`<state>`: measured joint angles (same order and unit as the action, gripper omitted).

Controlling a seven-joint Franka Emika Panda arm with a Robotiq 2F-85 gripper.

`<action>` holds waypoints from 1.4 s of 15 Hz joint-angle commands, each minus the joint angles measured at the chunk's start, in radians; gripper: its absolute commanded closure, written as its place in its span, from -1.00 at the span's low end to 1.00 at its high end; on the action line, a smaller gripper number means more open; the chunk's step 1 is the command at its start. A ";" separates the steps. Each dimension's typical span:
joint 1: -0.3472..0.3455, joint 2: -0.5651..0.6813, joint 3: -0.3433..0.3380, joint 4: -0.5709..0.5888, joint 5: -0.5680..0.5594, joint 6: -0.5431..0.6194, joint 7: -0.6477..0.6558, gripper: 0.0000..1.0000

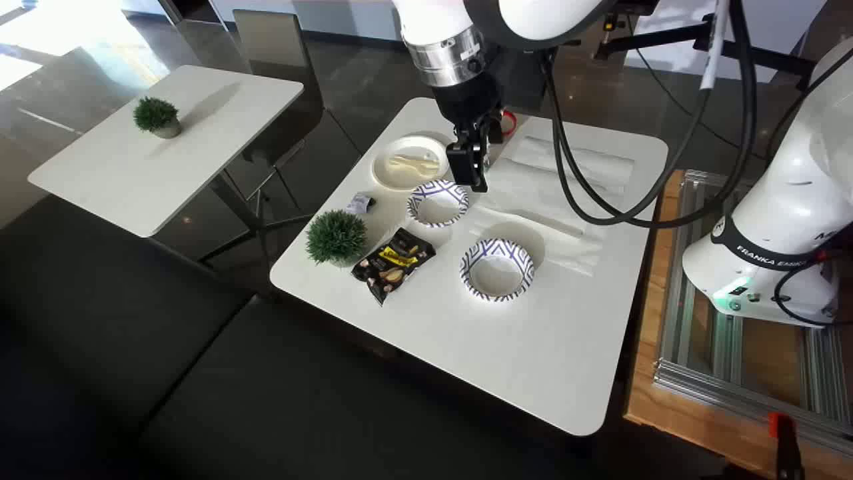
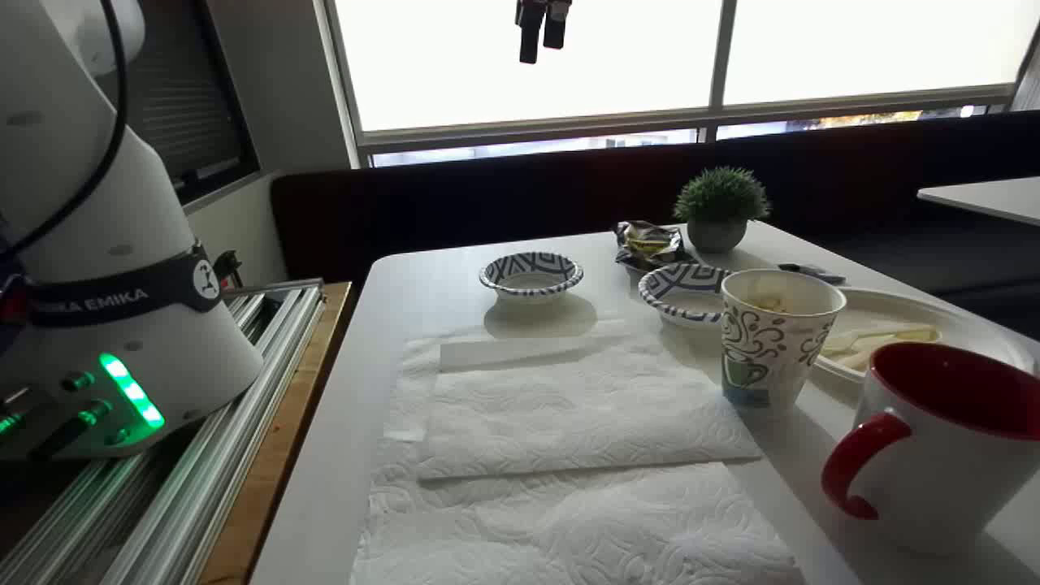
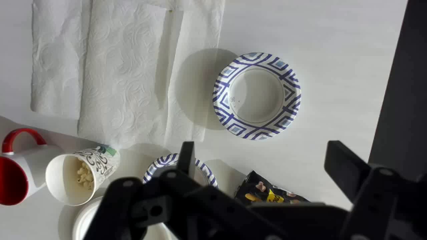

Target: Put the white fork and spoon on the white napkin.

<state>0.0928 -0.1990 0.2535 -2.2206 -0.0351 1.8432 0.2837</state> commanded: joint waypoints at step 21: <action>-0.183 0.397 -0.340 0.065 -0.158 0.661 -0.096 -1.00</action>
<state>-0.0923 0.0641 -0.0709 -2.2421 -0.1534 2.4308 0.2093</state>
